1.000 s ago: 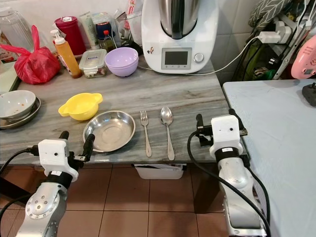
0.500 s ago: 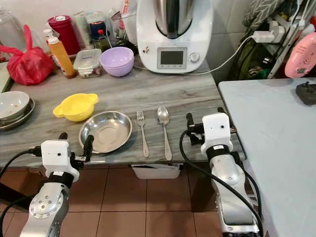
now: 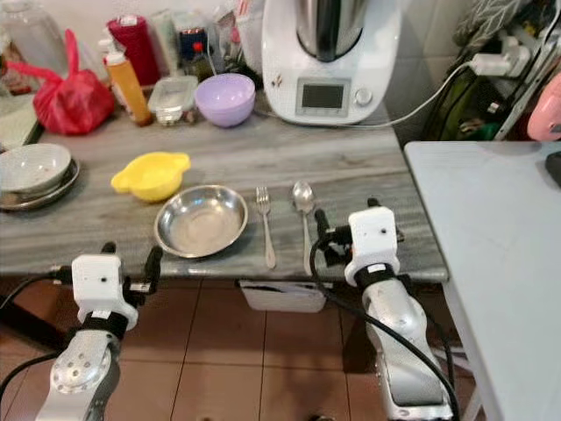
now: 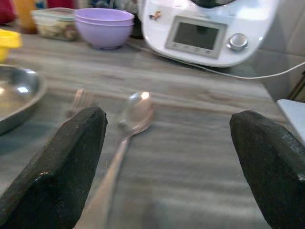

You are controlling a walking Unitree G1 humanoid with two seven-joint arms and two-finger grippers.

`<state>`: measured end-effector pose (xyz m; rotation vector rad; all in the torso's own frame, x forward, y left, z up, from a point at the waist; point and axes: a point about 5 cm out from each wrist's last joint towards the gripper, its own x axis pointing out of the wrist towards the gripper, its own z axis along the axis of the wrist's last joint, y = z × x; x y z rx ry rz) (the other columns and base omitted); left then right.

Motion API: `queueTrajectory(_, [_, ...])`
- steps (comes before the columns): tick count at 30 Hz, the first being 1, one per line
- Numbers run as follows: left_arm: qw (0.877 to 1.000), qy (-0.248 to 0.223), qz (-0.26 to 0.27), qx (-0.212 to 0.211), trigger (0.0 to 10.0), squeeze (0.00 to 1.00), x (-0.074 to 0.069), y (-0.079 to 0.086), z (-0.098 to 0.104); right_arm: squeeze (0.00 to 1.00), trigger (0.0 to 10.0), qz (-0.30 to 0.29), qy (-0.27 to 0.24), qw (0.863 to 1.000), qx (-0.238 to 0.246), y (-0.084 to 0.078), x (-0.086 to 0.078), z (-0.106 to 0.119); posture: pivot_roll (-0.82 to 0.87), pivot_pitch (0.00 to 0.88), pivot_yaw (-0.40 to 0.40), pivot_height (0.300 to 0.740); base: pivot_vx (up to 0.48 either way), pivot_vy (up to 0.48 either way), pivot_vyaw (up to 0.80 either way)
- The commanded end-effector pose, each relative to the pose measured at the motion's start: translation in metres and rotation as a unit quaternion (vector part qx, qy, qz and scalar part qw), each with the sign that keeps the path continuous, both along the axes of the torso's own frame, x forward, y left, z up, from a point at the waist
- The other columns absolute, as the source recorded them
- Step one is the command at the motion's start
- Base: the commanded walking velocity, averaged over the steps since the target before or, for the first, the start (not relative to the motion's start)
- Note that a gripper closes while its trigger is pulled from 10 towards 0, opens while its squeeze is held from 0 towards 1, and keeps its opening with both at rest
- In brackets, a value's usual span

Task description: Setting the table

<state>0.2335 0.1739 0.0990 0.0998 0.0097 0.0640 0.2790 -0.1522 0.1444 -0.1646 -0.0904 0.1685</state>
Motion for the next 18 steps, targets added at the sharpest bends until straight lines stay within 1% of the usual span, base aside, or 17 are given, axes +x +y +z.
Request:
queueTrajectory(1, [1.000, 0.008, 0.004, 0.007, 10.0, 0.00, -0.0032, 0.0040, -0.0023, 0.00, 10.0, 0.004, 0.002, 1.000, 0.004, 0.0011, -0.0006, 0.0002, -0.11, 0.064, 0.069, 0.740, -0.356, 0.000, 0.00])
queueTrajectory(18, [1.000, 0.013, -0.006, 0.014, 10.0, 0.00, -0.0020, 0.0047, -0.0024, 0.00, 10.0, 0.002, -0.002, 1.000, 0.004, 0.0031, 0.0009, 0.0022, -0.11, 0.068, 0.081, 0.740, -0.361, 0.000, 0.00])
